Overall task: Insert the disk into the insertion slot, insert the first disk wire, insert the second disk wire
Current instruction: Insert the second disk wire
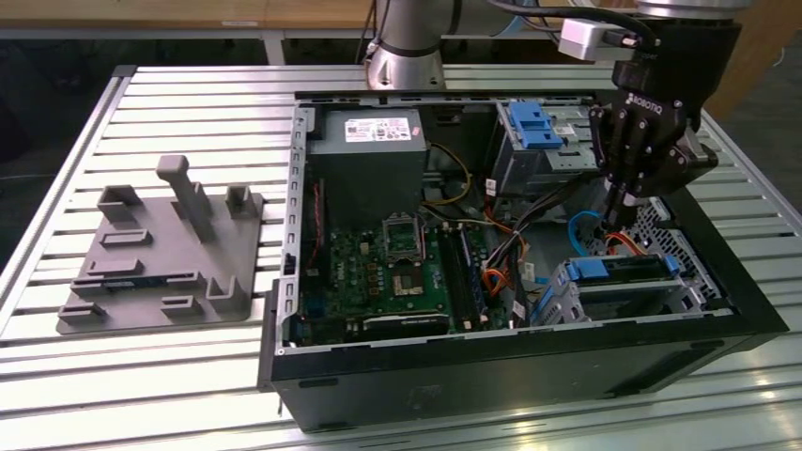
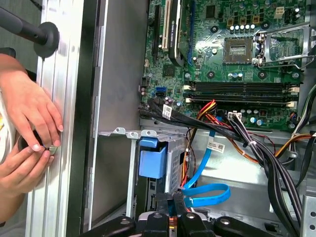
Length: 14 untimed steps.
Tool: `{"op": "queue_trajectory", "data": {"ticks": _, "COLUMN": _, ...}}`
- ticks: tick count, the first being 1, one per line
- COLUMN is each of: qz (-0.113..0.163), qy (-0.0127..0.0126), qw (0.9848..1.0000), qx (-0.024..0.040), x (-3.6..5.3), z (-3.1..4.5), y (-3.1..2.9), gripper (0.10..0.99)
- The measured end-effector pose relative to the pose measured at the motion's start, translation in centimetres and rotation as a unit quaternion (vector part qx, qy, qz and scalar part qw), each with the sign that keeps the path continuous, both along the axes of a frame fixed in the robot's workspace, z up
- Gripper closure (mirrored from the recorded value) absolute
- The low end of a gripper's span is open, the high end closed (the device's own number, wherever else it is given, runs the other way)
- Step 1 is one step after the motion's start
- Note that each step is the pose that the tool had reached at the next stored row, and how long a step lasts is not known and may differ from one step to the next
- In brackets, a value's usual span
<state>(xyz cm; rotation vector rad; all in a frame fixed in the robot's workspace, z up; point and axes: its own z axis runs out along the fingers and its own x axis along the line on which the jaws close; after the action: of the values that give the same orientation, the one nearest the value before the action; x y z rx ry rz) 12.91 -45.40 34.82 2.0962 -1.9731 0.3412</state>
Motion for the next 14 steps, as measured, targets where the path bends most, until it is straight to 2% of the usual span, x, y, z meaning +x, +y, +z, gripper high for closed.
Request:
{"op": "queue_trajectory", "data": {"ticks": 9, "qz": 0.0, "qy": 0.0, "qw": 1.0, "qx": 0.0, "x": -0.03, "z": -0.02, "y": 0.0, "gripper": 0.925}}
{"op": "queue_trajectory", "data": {"ticks": 14, "qz": 0.0, "qy": 0.0, "qw": 1.0, "qx": 0.0, "x": 0.63, "z": -0.01, "y": 0.0, "gripper": 0.925}}
